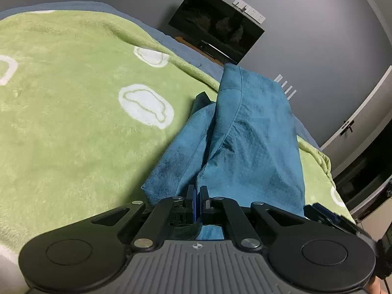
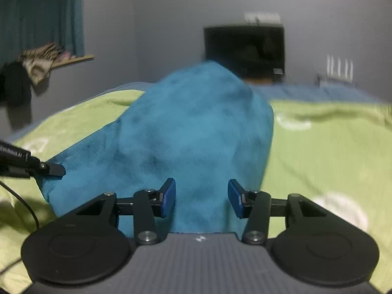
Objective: Fold large clothes
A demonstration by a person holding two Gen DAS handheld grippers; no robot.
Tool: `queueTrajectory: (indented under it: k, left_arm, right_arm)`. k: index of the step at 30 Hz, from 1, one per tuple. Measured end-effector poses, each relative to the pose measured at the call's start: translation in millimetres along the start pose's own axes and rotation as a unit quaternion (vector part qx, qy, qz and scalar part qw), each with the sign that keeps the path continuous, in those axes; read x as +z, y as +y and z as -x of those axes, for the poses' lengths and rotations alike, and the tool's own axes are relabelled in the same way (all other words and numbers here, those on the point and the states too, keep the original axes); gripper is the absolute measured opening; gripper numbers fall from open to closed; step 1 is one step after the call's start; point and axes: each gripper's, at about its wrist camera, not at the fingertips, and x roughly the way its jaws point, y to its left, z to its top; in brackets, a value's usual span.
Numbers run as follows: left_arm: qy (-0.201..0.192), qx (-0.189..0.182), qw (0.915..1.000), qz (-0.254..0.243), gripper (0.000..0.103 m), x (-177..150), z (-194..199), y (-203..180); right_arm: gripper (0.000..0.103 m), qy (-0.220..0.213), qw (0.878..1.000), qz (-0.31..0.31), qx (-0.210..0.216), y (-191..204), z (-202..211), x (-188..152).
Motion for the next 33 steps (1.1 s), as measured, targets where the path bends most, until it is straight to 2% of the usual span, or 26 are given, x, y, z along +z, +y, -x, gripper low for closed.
queueTrajectory:
  k: [3,10,17,23,26,29,31,32,33]
  left_arm:
    - [0.002,0.006,1.0,-0.002,0.002,-1,-2,2]
    - [0.001,-0.005,1.0,0.001,0.002,-1,2,7]
    - [-0.001,-0.002,0.9998,-0.019,0.002,0,2,5]
    - [-0.004,0.007,0.9998,-0.018,0.002,0,-7,8]
    - [-0.002,0.007,0.9999,-0.011,0.003,0,-10,11]
    - [0.005,0.006,1.0,-0.006,0.003,-2,-12,12]
    - [0.007,0.004,1.0,-0.001,0.003,-2,-12,12]
    - [0.008,0.003,1.0,0.001,0.003,-2,-13,14]
    - [0.008,0.003,1.0,0.003,0.003,-1,-14,15]
  right_arm:
    - [0.047,0.019,0.999,0.024,-0.011,4,-26,6]
    - [0.047,-0.005,0.997,0.072,-0.034,3,-80,40]
    - [0.047,-0.005,0.997,0.058,-0.043,-16,-155,96]
    - [0.047,0.035,0.997,0.039,-0.059,-32,-229,132]
    - [0.047,0.052,0.997,-0.003,-0.06,-51,-253,143]
    - [0.047,0.006,0.994,-0.111,-0.021,-90,-240,156]
    - [0.055,-0.01,0.986,-0.166,-0.013,-115,-218,150]
    - [0.068,-0.006,0.981,-0.192,-0.005,-129,-210,145]
    - [0.077,0.002,0.976,-0.218,0.012,-144,-202,136]
